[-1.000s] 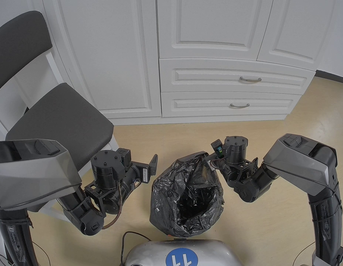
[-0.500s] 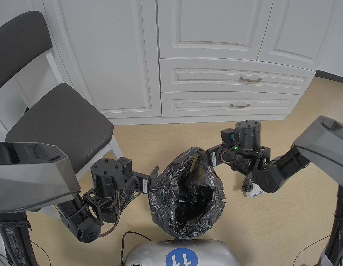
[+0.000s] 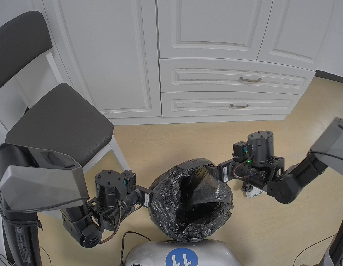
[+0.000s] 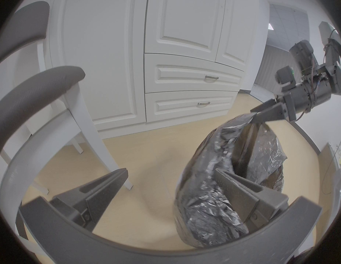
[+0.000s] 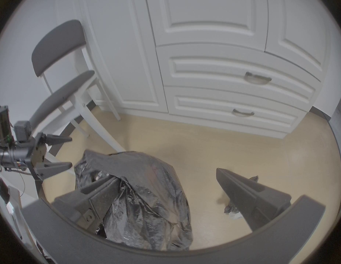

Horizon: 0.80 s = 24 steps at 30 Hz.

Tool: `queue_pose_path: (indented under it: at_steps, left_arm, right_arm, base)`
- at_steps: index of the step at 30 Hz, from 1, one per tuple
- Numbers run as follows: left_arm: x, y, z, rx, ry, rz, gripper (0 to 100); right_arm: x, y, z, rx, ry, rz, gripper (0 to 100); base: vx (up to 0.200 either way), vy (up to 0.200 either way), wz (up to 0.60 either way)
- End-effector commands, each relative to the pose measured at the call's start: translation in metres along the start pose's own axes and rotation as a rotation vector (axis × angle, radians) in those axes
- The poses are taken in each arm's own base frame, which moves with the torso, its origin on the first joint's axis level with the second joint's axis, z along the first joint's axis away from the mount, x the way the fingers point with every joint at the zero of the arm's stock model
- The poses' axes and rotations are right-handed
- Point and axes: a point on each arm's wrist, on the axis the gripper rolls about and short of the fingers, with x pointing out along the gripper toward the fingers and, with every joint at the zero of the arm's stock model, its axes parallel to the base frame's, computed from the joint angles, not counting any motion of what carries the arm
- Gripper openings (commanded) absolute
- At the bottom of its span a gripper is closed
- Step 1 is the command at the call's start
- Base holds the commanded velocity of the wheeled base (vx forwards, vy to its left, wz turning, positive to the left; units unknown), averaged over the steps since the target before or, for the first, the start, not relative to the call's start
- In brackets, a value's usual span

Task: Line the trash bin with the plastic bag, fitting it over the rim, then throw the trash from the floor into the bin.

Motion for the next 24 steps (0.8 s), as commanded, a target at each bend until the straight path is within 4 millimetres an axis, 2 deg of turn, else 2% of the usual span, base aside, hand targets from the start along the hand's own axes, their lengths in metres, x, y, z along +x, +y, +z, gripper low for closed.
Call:
queue_pose_path:
  at_steps: [1, 2, 3, 5, 11, 14, 15, 18, 20, 24]
  left_arm:
    - [0.017, 0.000, -0.024, 0.012, 0.025, 0.006, 100]
    - [0.017, 0.000, -0.025, 0.013, 0.027, 0.006, 100]
    - [0.019, -0.001, -0.023, 0.012, 0.018, 0.006, 100]
    - [0.022, -0.001, -0.023, 0.011, 0.013, 0.006, 100]
    - [0.034, -0.003, -0.028, 0.007, 0.007, 0.012, 100]
    - [0.038, -0.005, -0.027, 0.002, -0.007, 0.014, 100]
    - [0.038, -0.005, -0.027, 0.000, -0.010, 0.013, 100]
    - [0.038, -0.004, -0.025, -0.003, -0.014, 0.016, 100]
    - [0.037, -0.004, -0.025, -0.005, -0.016, 0.016, 100]
    - [0.038, -0.005, -0.024, -0.006, -0.022, 0.012, 100]
  right_arm:
    - [0.072, 0.019, -0.059, -0.021, 0.129, -0.023, 100]
    - [0.073, 0.019, -0.060, -0.021, 0.130, -0.027, 100]
    - [0.087, 0.018, -0.068, -0.017, 0.120, -0.066, 100]
    - [0.094, 0.014, -0.071, -0.007, 0.110, -0.082, 100]
    - [0.093, 0.003, -0.063, 0.010, 0.091, -0.105, 100]
    - [0.078, 0.001, -0.040, 0.020, 0.045, -0.103, 100]
    - [0.064, -0.001, -0.026, 0.032, 0.023, -0.093, 100]
    - [0.037, -0.003, -0.003, 0.065, -0.008, -0.022, 100]
    - [0.024, -0.009, 0.005, 0.097, 0.020, 0.032, 100]
    - [0.020, -0.024, 0.012, 0.201, 0.108, 0.103, 100]
  base:
    - [0.000, 0.000, 0.00]
    - [0.000, 0.000, 0.00]
    - [0.000, 0.000, 0.00]
    - [0.000, 0.000, 0.00]
    - [0.000, 0.000, 0.00]
    - [0.000, 0.000, 0.00]
    - [0.000, 0.000, 0.00]
    - [0.000, 0.000, 0.00]
    - [0.000, 0.000, 0.00]
    - [0.000, 0.000, 0.00]
